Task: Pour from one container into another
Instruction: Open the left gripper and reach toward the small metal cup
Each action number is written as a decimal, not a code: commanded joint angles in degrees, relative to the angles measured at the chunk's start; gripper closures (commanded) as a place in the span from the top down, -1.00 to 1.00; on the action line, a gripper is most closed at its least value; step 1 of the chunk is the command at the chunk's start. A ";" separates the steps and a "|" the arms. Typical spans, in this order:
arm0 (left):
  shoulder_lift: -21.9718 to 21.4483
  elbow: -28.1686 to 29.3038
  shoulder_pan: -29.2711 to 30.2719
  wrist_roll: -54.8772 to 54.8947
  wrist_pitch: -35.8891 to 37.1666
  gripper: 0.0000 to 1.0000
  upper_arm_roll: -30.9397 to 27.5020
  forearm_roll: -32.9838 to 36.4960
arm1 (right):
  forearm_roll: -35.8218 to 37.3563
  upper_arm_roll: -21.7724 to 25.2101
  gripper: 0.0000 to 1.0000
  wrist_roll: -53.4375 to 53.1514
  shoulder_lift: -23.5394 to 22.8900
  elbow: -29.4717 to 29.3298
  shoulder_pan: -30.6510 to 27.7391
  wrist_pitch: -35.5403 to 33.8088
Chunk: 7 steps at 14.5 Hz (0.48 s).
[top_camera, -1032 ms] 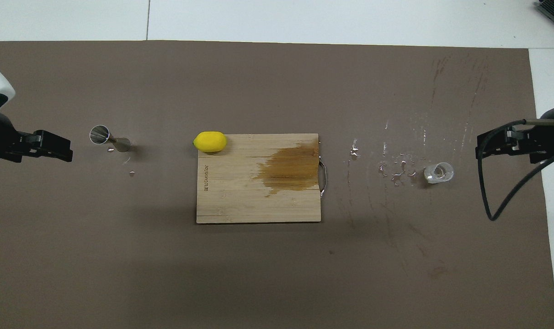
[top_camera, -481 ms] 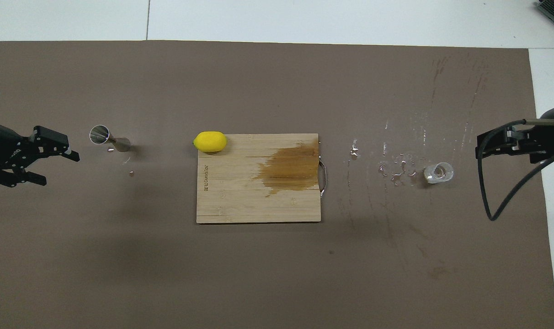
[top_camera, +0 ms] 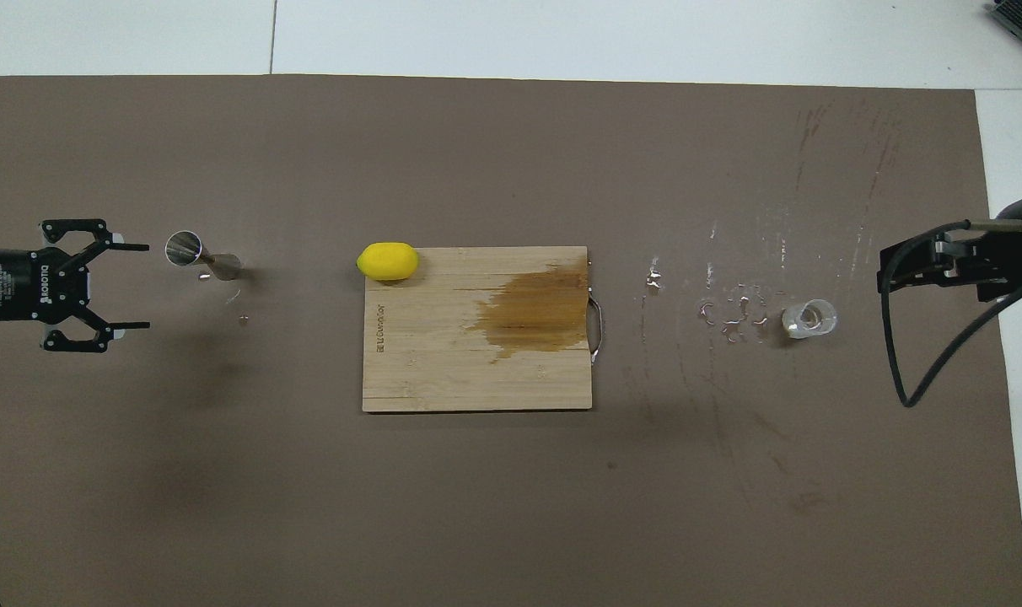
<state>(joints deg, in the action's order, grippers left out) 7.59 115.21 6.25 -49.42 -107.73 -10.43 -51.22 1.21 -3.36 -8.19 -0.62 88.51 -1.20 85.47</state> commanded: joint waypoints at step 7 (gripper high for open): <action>-0.03 10.99 0.09 -9.38 -12.51 1.00 0.41 -26.02 | -1.13 -0.33 1.00 1.51 0.53 0.53 -1.00 -0.21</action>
<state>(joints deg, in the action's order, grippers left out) 7.73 124.24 6.85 -57.87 -118.48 -10.36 -73.81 1.21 -3.36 -8.19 -0.62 88.51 -1.20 85.47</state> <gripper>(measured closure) 0.000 0.000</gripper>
